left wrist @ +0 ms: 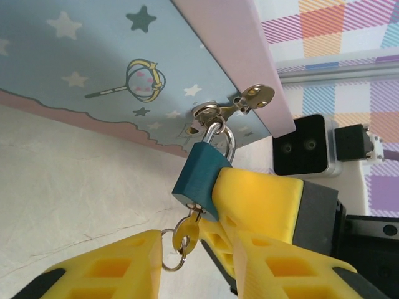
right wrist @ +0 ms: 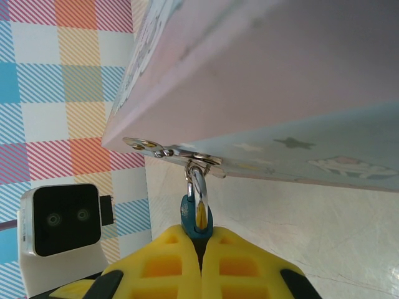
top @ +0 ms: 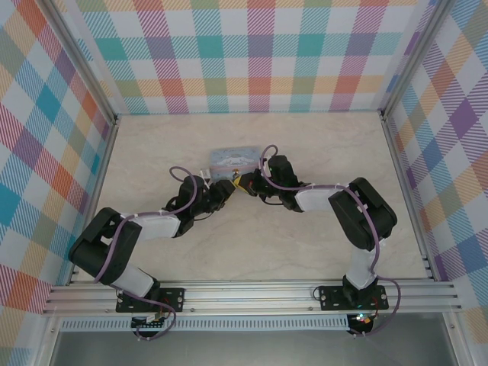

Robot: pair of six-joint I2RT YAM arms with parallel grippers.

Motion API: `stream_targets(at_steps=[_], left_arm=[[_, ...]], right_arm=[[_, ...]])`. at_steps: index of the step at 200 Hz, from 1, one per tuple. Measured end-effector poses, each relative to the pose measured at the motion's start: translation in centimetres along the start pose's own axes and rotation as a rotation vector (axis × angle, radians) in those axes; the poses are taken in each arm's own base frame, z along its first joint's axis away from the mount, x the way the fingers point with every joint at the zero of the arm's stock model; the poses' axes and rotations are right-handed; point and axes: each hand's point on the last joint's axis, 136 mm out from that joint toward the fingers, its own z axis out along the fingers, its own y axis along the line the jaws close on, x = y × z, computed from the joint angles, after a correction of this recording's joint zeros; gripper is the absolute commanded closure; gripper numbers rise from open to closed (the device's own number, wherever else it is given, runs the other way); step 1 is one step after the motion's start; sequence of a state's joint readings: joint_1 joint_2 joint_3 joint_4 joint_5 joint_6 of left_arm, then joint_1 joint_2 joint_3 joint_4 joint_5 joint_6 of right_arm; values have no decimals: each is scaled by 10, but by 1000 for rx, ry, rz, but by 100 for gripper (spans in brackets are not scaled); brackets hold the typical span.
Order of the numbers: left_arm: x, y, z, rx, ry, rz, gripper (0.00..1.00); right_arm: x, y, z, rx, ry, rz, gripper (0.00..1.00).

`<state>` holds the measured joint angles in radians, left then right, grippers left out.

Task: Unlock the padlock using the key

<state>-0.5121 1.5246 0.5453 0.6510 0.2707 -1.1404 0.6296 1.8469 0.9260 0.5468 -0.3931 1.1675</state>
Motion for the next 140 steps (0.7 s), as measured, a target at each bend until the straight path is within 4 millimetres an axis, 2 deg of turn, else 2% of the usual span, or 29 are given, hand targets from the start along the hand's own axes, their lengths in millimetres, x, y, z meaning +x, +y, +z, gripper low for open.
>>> stream_targets(at_steps=[54, 140], left_arm=[[-2, 2, 8, 31, -2, -51, 79], [-5, 3, 8, 54, -17, -71, 100]], right_arm=[[-1, 0, 0, -2, -7, -2, 95], [-4, 0, 1, -5, -16, 6, 95]])
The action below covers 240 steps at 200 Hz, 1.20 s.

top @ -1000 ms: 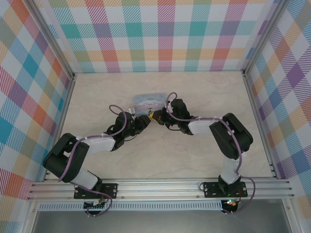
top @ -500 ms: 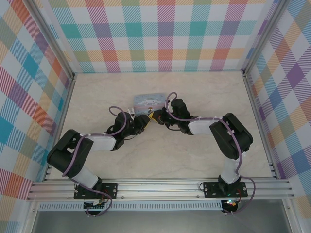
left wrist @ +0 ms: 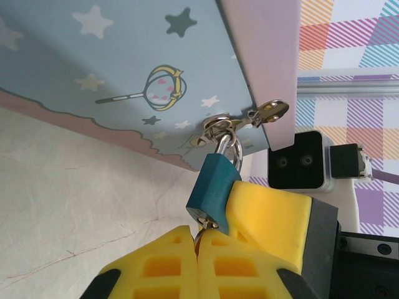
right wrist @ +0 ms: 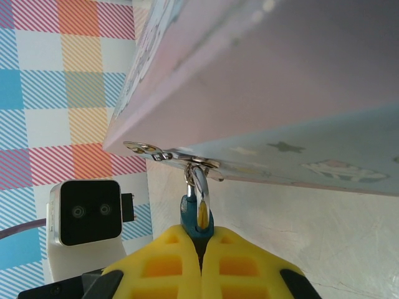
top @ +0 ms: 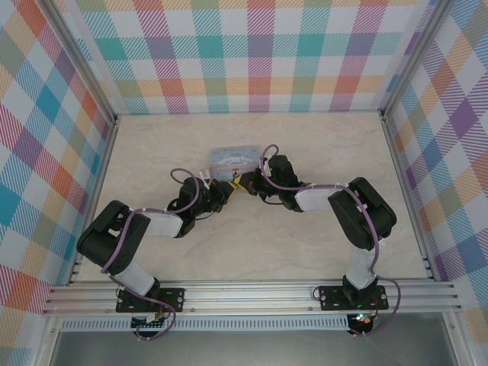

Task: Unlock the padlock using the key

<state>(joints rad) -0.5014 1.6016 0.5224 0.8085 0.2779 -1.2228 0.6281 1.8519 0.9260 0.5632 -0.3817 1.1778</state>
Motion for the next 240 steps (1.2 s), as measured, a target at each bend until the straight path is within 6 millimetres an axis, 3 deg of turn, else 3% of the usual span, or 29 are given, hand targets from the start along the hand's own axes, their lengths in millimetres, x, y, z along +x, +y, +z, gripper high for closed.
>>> stream_targets(at_steps=[58, 154, 180, 212, 240], left_arm=[[1, 2, 0, -8, 3, 63, 100], [8, 3, -5, -157, 16, 442, 100], [9, 3, -5, -161, 26, 456, 73], [18, 4, -7, -159, 70, 470, 57], [19, -11, -18, -132, 71, 493, 46]], right_arm=[[0, -1, 0, 1, 1, 10, 95], [4, -1, 1, 0, 18, 14, 95], [4, -1, 1, 3, 17, 12, 95], [1, -6, -1, 12, 8, -13, 95], [-2, -22, -6, 45, 1, -18, 95]])
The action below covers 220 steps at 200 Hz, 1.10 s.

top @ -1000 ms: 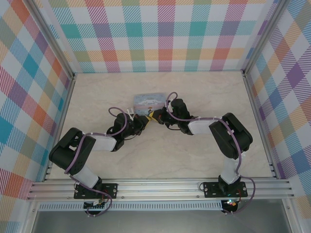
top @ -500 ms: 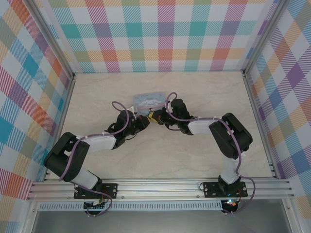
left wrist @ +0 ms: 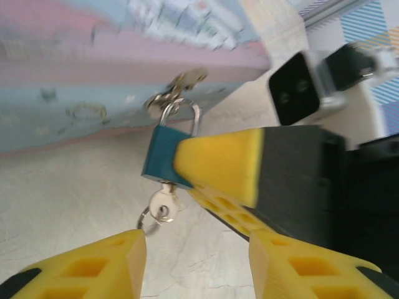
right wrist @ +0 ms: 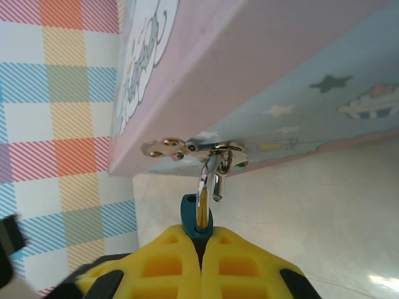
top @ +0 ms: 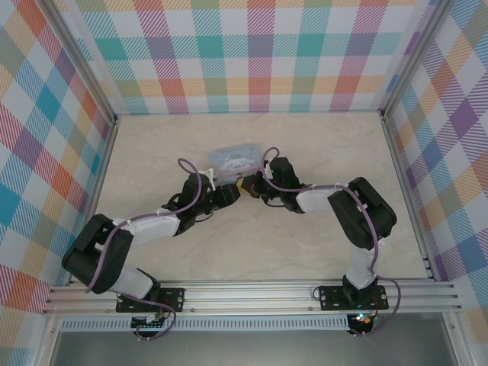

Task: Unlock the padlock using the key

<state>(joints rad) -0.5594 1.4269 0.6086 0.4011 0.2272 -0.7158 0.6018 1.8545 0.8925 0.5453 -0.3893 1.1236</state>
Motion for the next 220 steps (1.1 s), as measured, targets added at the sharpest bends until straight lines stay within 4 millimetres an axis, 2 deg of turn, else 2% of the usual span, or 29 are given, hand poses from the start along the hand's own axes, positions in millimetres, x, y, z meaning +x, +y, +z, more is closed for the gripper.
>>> stream_targets(at_steps=[21, 43, 65, 87, 122, 163, 194, 220], left_arm=[[-10, -9, -13, 15, -26, 7, 42], [-21, -5, -23, -2, -45, -14, 41], [-34, 4, -27, -27, -55, -47, 41], [-43, 1, -26, -28, -55, -59, 41], [-53, -9, -12, -8, -37, -59, 41], [-63, -16, 16, 13, 5, -62, 45], [-60, -20, 40, 32, 49, -60, 47], [-48, -30, 56, 50, 91, -45, 47]], right_arm=[[-2, -12, -3, 26, -3, -8, 95], [-5, -25, -7, 56, -5, -35, 95], [-7, -37, -10, 91, 4, -72, 95], [-6, -51, -12, 135, 20, -99, 94], [-4, -73, -18, 215, 42, -141, 94], [-9, -79, -21, 254, 35, -225, 94], [-16, -85, -28, 320, 2, -285, 94], [-22, -88, -33, 356, -18, -319, 94]])
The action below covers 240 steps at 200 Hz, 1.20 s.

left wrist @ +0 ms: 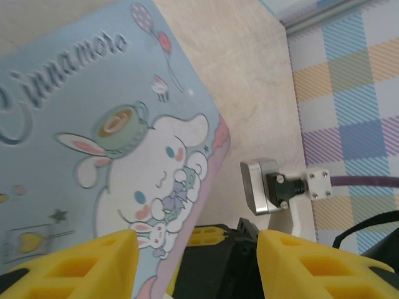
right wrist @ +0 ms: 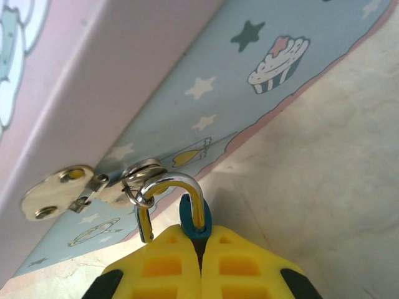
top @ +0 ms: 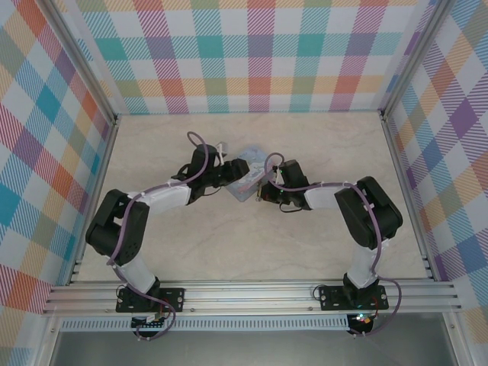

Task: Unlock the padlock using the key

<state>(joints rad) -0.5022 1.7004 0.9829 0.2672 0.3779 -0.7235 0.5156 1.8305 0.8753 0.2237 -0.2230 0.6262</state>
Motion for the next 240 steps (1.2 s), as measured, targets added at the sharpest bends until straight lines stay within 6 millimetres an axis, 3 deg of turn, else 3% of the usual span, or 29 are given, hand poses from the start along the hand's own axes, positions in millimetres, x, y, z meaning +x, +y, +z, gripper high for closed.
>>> stream_targets(at_steps=[44, 172, 240], left_arm=[[18, 2, 14, -7, 47, 13, 47], [16, 0, 19, 19, 32, 34, 47], [12, -2, 26, 48, 10, 49, 47]], right_arm=[[-7, -17, -11, 6, -40, 21, 94], [-22, -22, -18, -35, -48, 84, 94], [-43, -22, -23, -33, -71, 128, 94]])
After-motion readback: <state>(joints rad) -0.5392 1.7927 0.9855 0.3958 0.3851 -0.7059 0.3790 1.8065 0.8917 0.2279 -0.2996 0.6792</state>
